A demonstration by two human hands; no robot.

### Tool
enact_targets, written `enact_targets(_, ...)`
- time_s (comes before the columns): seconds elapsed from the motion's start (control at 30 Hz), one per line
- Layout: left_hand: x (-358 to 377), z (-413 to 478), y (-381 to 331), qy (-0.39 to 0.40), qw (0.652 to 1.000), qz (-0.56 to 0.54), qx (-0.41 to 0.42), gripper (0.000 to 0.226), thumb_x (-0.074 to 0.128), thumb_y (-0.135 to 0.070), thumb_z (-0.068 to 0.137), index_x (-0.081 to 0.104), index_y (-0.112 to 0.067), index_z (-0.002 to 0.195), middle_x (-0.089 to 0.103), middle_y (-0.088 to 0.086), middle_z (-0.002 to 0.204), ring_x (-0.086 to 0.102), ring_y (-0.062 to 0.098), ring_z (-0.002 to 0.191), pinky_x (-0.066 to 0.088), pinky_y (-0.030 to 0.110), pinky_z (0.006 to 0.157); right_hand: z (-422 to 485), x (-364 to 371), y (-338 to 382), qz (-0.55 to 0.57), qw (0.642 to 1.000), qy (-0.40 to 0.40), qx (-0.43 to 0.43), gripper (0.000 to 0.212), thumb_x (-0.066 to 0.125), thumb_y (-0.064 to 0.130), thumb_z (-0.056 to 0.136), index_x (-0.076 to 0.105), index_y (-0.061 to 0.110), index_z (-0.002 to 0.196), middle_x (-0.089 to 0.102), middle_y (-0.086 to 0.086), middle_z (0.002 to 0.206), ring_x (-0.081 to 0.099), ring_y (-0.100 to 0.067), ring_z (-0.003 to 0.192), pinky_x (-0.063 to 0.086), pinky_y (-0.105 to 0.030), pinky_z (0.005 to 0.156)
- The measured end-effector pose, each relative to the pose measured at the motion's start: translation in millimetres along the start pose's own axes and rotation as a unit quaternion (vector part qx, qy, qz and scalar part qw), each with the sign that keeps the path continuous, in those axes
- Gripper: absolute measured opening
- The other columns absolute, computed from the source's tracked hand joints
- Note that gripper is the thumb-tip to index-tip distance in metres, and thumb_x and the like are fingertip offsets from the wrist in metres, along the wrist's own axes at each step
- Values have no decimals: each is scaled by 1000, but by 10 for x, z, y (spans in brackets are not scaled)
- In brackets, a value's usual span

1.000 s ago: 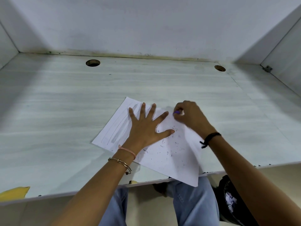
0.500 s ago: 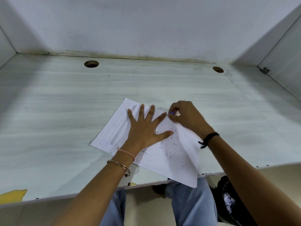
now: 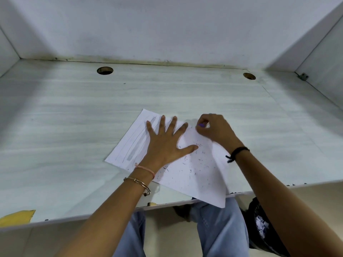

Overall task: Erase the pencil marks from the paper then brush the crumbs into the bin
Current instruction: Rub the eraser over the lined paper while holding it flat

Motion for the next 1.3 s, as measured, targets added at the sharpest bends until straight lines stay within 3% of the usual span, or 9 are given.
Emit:
enact_targets(0.2, 21, 21, 4, 1, 1000, 14, 8, 91, 15, -88, 77, 1, -41, 153, -11, -1, 163, -18, 33, 147, -13, 73, 104, -132, 111, 272, 56, 995, 39, -67, 4, 67, 16, 79, 67, 12, 80, 67, -2, 82, 61, -20, 78, 48, -34, 71)
enact_targets(0.4, 12, 0, 5, 13, 1000, -4, 5, 87, 17, -87, 79, 1, -43, 152, -12, -3, 162, -20, 29, 147, -16, 71, 106, 145, -46, -63, -21, 1000, -7, 19, 5, 63, 17, 83, 66, 14, 83, 68, -6, 88, 61, -23, 78, 45, -31, 65)
enact_targets(0.57, -23, 18, 16, -7, 1000, 13, 11, 62, 7, -55, 98, 10, -32, 155, -1, -2, 164, -8, 25, 150, -10, 67, 109, -98, -72, 145, 65, 993, -91, -33, 4, 63, 15, 83, 66, 12, 82, 64, -2, 82, 51, -7, 68, 38, -15, 61)
enact_targets(0.73, -108, 43, 135, -56, 972, -228, -2, 49, 22, -35, 103, 44, -18, 144, 33, -2, 155, 18, 14, 147, -10, 52, 117, -446, 344, 404, 122, 991, -11, -59, 3, 63, 12, 82, 65, 14, 84, 63, -4, 82, 56, -16, 68, 40, -15, 62)
enact_targets(0.87, -269, -44, 223, -67, 921, -383, -12, 35, 38, -7, 102, 59, -11, 130, 50, 3, 143, 38, 15, 138, -1, 46, 120, -452, 334, 387, 148, 988, -25, -43, 2, 64, 12, 84, 64, 10, 84, 65, -7, 79, 57, -22, 69, 43, -21, 62)
enact_targets(1.03, -336, -382, 432, -80, 959, -267, -40, 37, 36, -10, 102, 56, -17, 134, 43, -2, 149, 33, 10, 140, -8, 32, 117, -420, 336, 379, 156, 987, -29, -25, 4, 63, 14, 85, 64, 10, 83, 65, -10, 83, 52, -16, 67, 41, -16, 61)
enact_targets(1.17, -342, -632, 513, -58, 986, -146, -51, 39, 35, -25, 104, 46, -33, 141, 29, -8, 157, 14, 6, 147, -9, 46, 116, -498, 310, 484, 216, 976, -32, -12, 2, 67, 15, 85, 66, 13, 85, 66, -6, 84, 53, -13, 65, 43, -12, 63)
enact_targets(1.23, -290, -678, 527, -18, 993, -106, -46, 43, 30, -35, 105, 34, -41, 147, 16, -10, 161, 4, 6, 149, -9, 55, 114, -606, 376, 628, 253, 967, 9, -18, 2, 69, 13, 83, 68, 15, 84, 68, -6, 83, 57, -14, 66, 49, -22, 67)
enact_targets(1.3, -251, -686, 539, -9, 996, -79, -39, 45, 23, -41, 104, 24, -45, 149, 8, -11, 162, -1, 6, 149, -10, 57, 115, -726, 459, 767, 250, 966, 51, -44, 6, 71, 11, 81, 70, 15, 84, 69, -2, 83, 60, -8, 68, 48, -17, 68)
Point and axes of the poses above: each hand's wrist, its own z-axis towards the middle knuckle, its own x-axis out of the palm, y = z × x, the point moved 6 cm from there along z, towards the middle knuckle
